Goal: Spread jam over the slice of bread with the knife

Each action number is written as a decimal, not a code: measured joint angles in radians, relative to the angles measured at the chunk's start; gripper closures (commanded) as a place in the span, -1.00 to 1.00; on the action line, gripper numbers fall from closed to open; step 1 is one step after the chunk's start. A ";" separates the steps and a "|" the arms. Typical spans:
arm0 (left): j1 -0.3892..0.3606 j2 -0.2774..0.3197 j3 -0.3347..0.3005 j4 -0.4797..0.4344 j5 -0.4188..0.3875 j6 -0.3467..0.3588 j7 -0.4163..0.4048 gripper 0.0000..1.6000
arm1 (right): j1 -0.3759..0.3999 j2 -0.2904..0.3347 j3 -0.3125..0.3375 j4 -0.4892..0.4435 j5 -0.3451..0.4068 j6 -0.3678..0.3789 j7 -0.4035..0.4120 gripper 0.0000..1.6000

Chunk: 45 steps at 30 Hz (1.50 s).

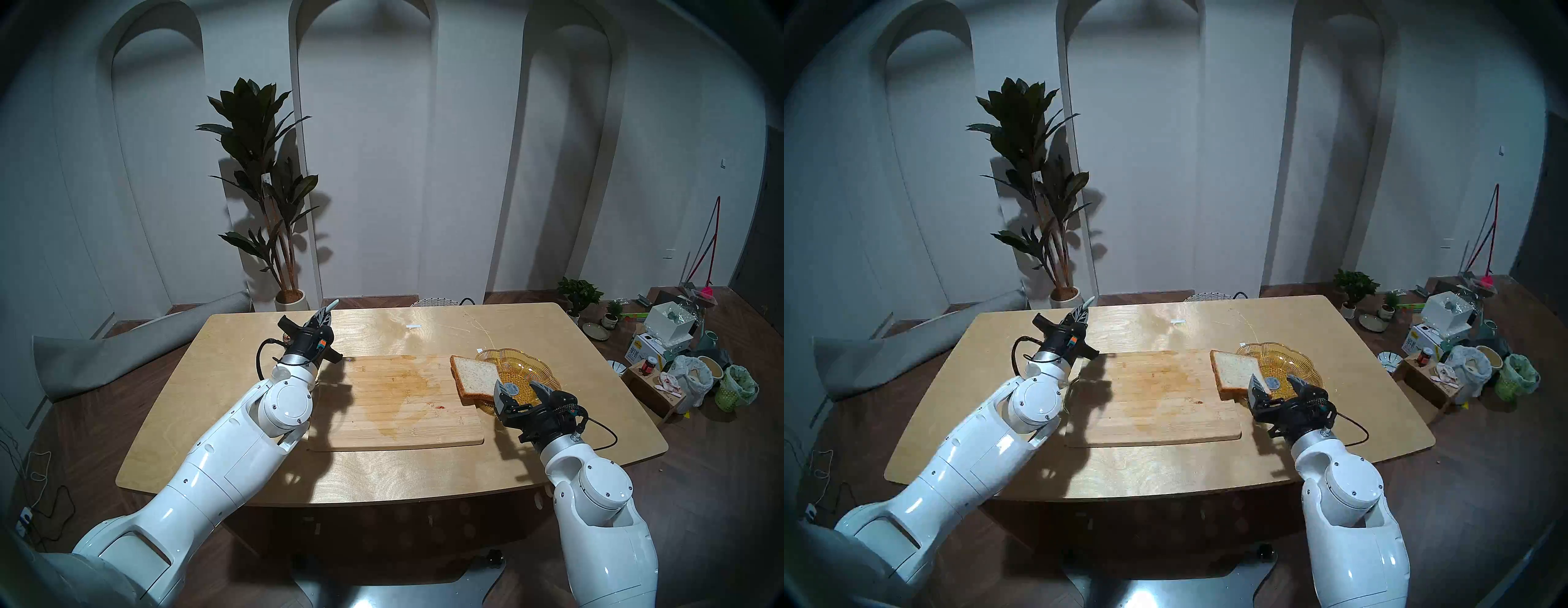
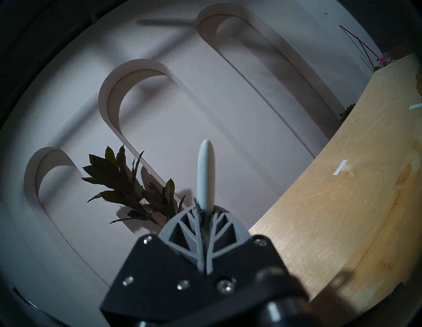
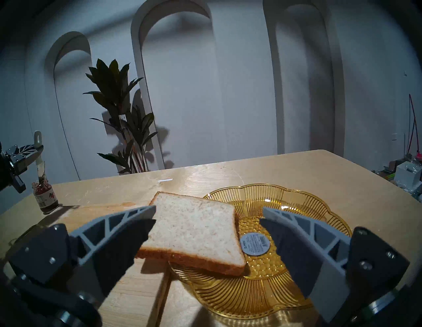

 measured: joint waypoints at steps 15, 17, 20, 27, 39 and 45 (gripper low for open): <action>0.007 0.017 0.012 -0.049 0.033 0.058 -0.001 1.00 | 0.027 0.008 0.007 0.057 0.031 -0.013 0.036 -1.00; 0.008 0.019 0.014 -0.054 0.035 0.063 -0.001 1.00 | 0.030 0.009 0.007 0.062 0.034 -0.014 0.039 -1.00; 0.010 0.022 0.016 -0.062 0.039 0.071 -0.001 1.00 | 0.035 0.009 0.007 0.070 0.039 -0.016 0.044 -1.00; 0.010 0.026 0.023 -0.074 0.052 0.082 0.001 1.00 | 0.041 0.009 0.007 0.079 0.042 -0.019 0.049 -1.00; 0.021 0.042 0.030 -0.158 0.079 0.080 0.018 1.00 | 0.052 0.008 0.006 0.095 0.044 -0.024 0.053 -1.00; 0.029 0.052 0.049 -0.214 0.099 0.103 0.018 1.00 | 0.058 0.008 0.002 0.105 0.044 -0.031 0.059 -1.00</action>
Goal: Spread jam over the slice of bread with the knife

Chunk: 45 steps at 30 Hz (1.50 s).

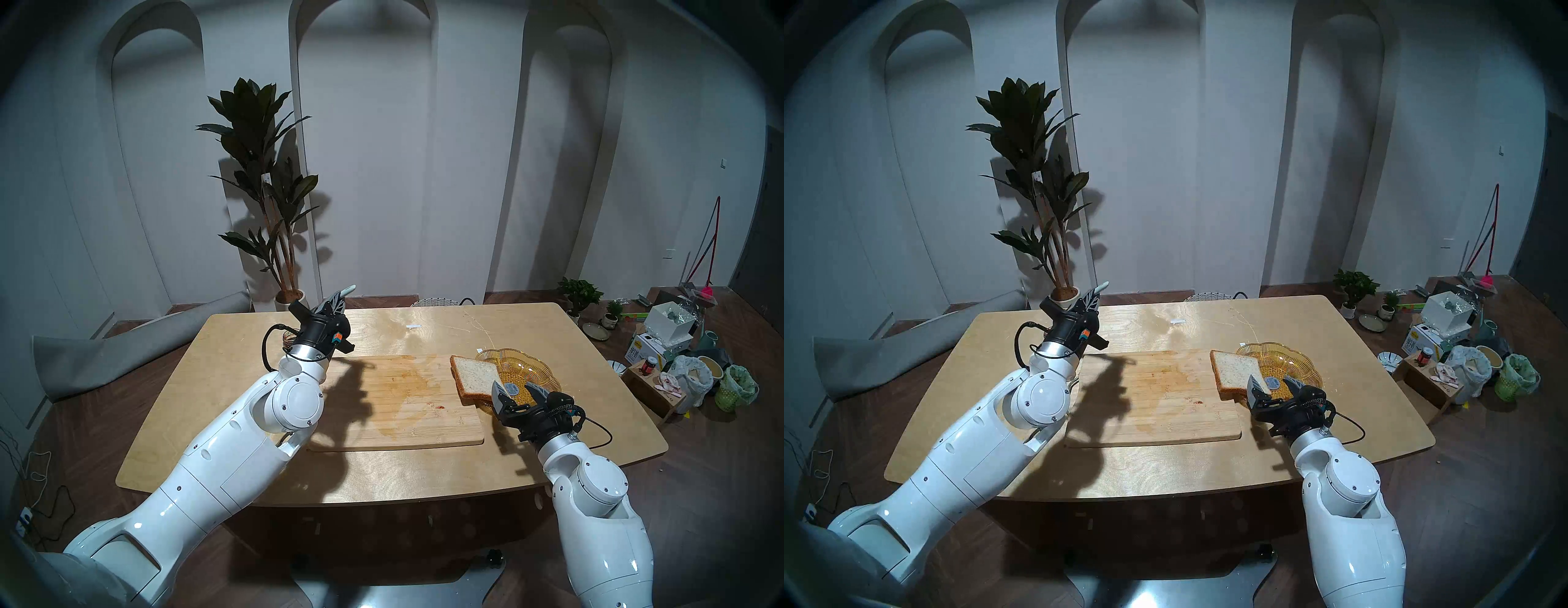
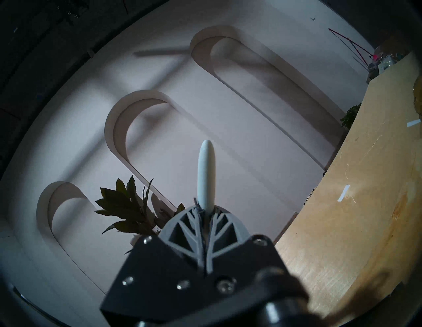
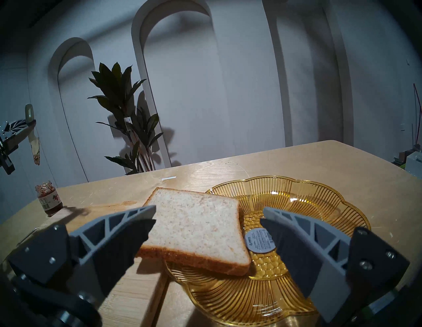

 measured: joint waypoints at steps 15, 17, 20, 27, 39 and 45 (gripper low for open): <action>0.046 -0.001 0.019 -0.172 -0.042 0.039 -0.008 1.00 | 0.011 0.015 0.026 0.075 0.016 -0.039 0.036 -1.00; 0.053 -0.002 0.034 -0.199 -0.038 0.044 -0.008 1.00 | 0.012 0.019 0.031 0.093 0.020 -0.048 0.045 -1.00; 0.063 -0.004 0.058 -0.238 -0.028 0.056 -0.009 1.00 | 0.014 0.024 0.036 0.115 0.027 -0.062 0.059 -1.00; 0.077 -0.019 0.117 -0.290 -0.005 0.075 -0.004 1.00 | 0.019 0.031 0.045 0.140 0.040 -0.103 0.092 -1.00; 0.062 -0.080 0.152 -0.314 -0.011 0.053 0.023 1.00 | -0.005 0.037 0.080 0.040 0.061 -0.169 0.129 -1.00; 0.058 -0.117 0.133 -0.332 -0.082 0.032 0.033 1.00 | -0.015 0.041 0.113 -0.033 0.063 -0.190 0.125 -1.00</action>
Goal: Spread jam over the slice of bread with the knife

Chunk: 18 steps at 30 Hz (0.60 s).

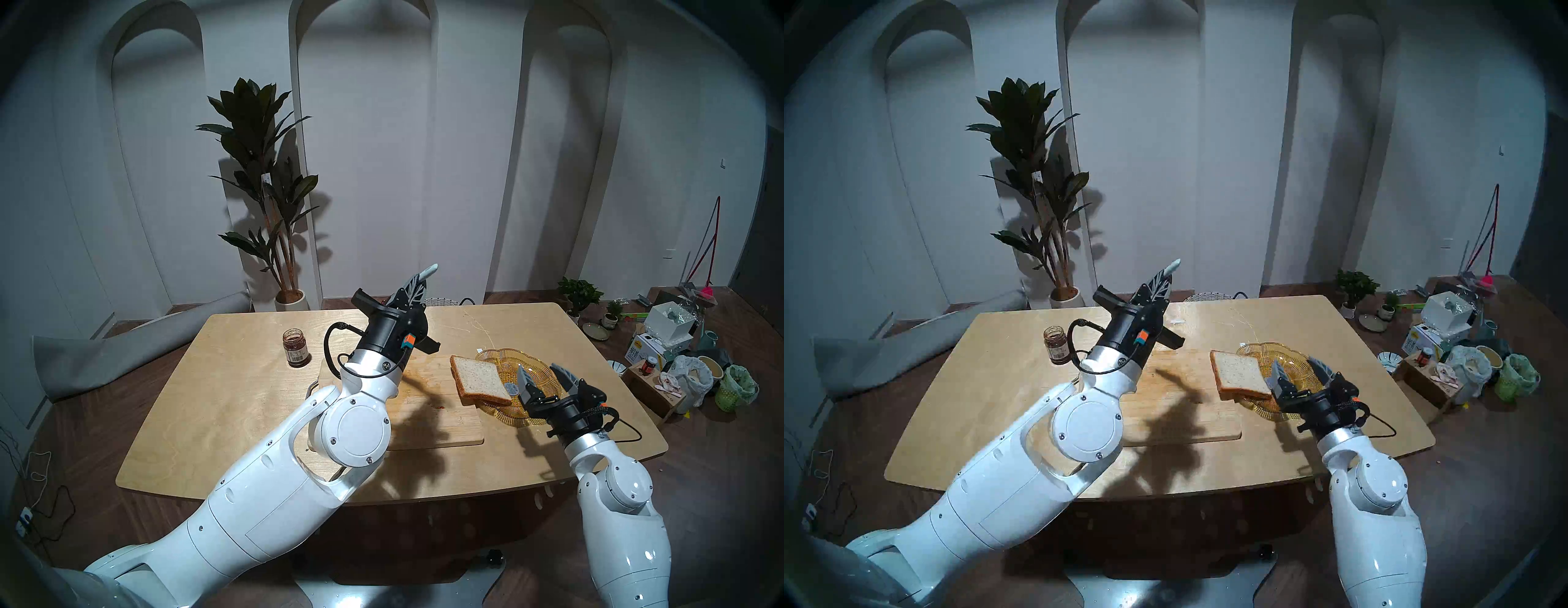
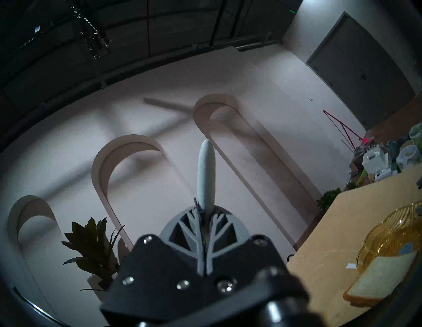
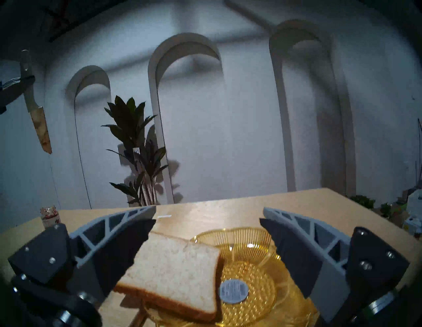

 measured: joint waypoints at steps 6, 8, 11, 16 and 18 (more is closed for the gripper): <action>0.000 -0.041 -0.031 0.008 -0.112 -0.046 0.006 1.00 | -0.032 -0.006 0.026 -0.075 -0.024 0.010 -0.051 -1.00; -0.001 -0.057 -0.041 0.022 -0.157 -0.071 0.006 1.00 | -0.047 -0.011 0.032 -0.100 -0.039 0.027 -0.075 -1.00; -0.006 -0.083 -0.054 0.054 -0.229 -0.113 0.001 1.00 | -0.066 -0.018 0.041 -0.127 -0.062 0.053 -0.107 -1.00; -0.016 -0.125 -0.067 0.104 -0.341 -0.174 -0.028 1.00 | -0.092 -0.029 0.055 -0.157 -0.098 0.089 -0.160 -1.00; -0.018 -0.143 -0.073 0.121 -0.387 -0.194 -0.042 1.00 | -0.101 -0.034 0.060 -0.167 -0.111 0.104 -0.181 -1.00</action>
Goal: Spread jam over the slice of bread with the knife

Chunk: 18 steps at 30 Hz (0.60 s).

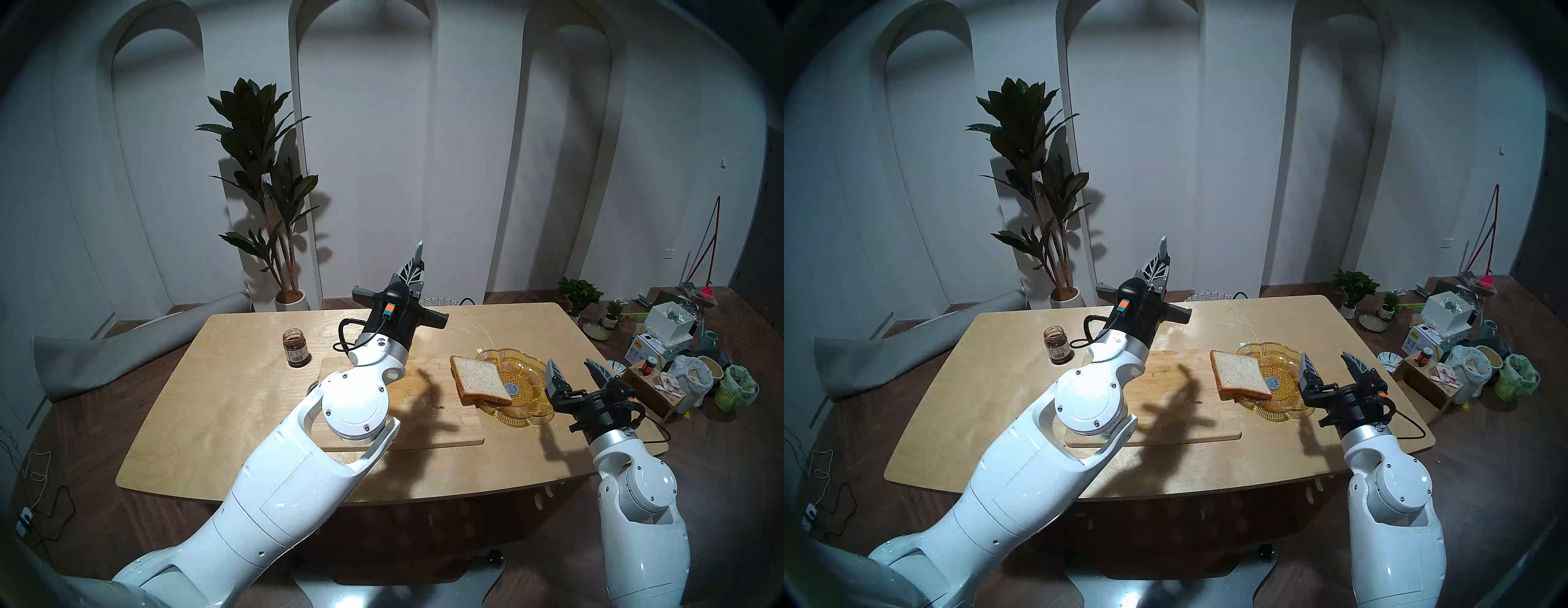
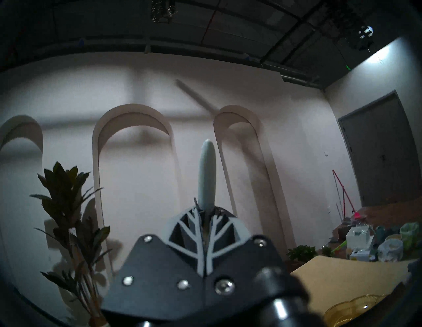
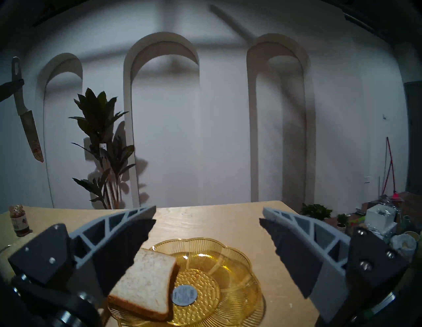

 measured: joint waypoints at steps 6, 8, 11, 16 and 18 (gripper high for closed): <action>-0.001 -0.055 -0.034 0.043 -0.175 -0.061 -0.040 1.00 | -0.015 -0.014 0.012 -0.031 -0.044 0.056 -0.069 -1.00; 0.002 -0.070 -0.049 0.056 -0.231 -0.080 -0.051 1.00 | -0.015 -0.017 0.013 -0.038 -0.057 0.071 -0.089 -1.00; 0.007 -0.092 -0.069 0.086 -0.322 -0.118 -0.072 1.00 | -0.009 -0.020 0.013 -0.049 -0.081 0.102 -0.122 -1.00; 0.017 -0.113 -0.080 0.140 -0.414 -0.168 -0.106 1.00 | 0.015 -0.021 -0.006 -0.054 -0.124 0.146 -0.164 -1.00; 0.020 -0.118 -0.080 0.154 -0.429 -0.180 -0.114 1.00 | 0.026 -0.020 -0.020 -0.050 -0.142 0.152 -0.176 -1.00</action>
